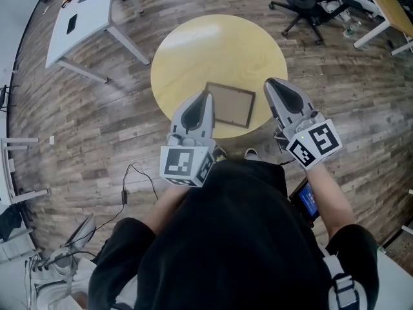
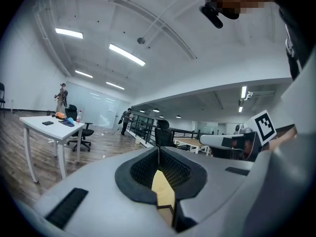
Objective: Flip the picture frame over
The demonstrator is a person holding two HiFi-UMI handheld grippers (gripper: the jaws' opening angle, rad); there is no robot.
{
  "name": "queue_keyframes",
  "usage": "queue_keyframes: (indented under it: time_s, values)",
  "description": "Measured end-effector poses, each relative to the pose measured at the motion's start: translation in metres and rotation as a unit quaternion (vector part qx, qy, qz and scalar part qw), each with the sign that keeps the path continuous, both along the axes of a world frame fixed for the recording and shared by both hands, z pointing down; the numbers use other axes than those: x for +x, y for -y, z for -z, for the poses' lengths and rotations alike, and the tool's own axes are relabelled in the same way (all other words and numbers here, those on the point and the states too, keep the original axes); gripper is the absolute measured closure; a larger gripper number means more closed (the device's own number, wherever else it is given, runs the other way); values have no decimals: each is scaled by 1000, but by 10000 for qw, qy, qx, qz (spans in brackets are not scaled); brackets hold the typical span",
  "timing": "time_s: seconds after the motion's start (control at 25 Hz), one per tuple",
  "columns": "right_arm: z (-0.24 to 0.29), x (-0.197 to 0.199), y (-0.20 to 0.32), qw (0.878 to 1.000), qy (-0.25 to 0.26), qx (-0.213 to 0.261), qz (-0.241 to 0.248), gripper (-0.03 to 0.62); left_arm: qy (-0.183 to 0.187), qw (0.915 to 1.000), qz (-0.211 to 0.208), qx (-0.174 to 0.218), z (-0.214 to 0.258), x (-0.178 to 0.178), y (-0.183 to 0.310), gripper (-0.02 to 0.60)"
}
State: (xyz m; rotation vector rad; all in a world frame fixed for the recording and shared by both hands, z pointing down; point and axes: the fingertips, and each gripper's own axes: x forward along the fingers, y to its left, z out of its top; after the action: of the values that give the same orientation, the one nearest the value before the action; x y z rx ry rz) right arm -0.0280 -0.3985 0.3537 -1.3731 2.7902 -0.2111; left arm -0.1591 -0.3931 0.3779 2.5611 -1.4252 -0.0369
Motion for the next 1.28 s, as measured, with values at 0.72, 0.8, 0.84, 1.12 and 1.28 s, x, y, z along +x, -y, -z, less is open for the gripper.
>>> queue_keyframes:
  time_s: [0.72, 0.8, 0.84, 1.12, 1.28]
  values:
    - [-3, 4, -7, 9999, -133, 5, -91, 569, -88, 9999, -120, -6, -1, 7, -7, 552]
    - [-3, 5, -7, 9999, -136, -7, -89, 569, -89, 9999, -124, -7, -1, 8, -6, 552]
    - [-4, 4, -7, 9999, -147, -8, -86, 569, -83, 9999, -127, -3, -1, 8, -7, 552]
    - [-6, 1, -10, 9999, -159, -43, -54, 569, -80, 9998, -155, -42, -1, 9, -8, 552]
    - [-7, 3, -9, 9998, -160, -60, -56, 569, -66, 9998, -190, -60, -3, 12, -8, 552]
